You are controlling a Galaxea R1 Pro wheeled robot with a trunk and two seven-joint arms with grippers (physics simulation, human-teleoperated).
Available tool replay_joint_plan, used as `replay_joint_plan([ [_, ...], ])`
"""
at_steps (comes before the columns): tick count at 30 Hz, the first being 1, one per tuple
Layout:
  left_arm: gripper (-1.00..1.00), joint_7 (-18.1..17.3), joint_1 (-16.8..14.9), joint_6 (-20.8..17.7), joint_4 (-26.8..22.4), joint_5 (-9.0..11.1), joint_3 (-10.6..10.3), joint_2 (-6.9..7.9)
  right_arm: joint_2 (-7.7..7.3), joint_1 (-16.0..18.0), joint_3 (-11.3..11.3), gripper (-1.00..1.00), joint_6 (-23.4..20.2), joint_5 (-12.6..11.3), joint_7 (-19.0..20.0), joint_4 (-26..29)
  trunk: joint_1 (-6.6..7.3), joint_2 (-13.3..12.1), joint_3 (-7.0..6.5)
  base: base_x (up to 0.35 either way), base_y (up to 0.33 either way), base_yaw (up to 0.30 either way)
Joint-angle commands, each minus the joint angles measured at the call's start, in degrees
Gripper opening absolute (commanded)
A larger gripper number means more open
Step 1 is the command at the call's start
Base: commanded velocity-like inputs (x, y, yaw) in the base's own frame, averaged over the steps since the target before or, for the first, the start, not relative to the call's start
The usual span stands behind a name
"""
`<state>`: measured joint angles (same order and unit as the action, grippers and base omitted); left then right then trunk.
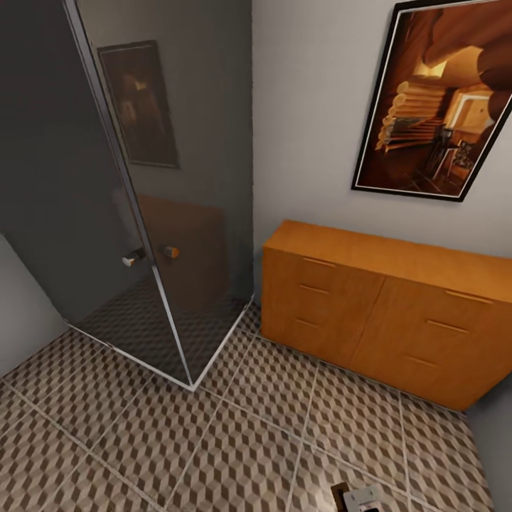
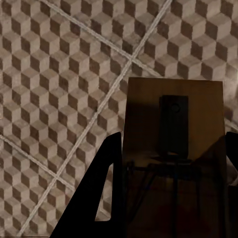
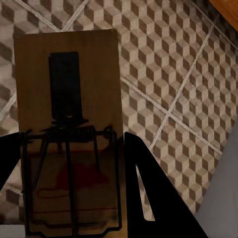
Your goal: Take the four mousetraps from the cabinet in the bathroom and place them on the bathroom floor. Make sure all four end up on the same floor surface, and ensure that at least two of them are either under or directly next to the same bathroom sink.
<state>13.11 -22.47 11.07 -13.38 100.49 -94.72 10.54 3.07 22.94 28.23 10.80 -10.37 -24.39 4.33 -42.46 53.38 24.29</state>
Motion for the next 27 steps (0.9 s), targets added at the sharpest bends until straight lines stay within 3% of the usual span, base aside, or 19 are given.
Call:
replay_joint_plan([
  [1, -1.00, 0.17, 0.00, -0.01, 0.01, -0.12, 0.00, 0.00, 0.00, 0.00, 0.00, -1.00, 0.09, -0.15, 0.05, -0.02, 0.00, 0.00, 0.00, 0.000, 0.000, 0.292],
  [27, -1.00, 0.17, 0.04, -0.08, -0.14, -0.09, 0.00, -0.03, 0.00, 0.00, 0.04, -1.00, 0.09, -0.06, 0.20, -0.08, 0.00, 0.00, 0.52, 0.000, 0.000, 0.292],
])
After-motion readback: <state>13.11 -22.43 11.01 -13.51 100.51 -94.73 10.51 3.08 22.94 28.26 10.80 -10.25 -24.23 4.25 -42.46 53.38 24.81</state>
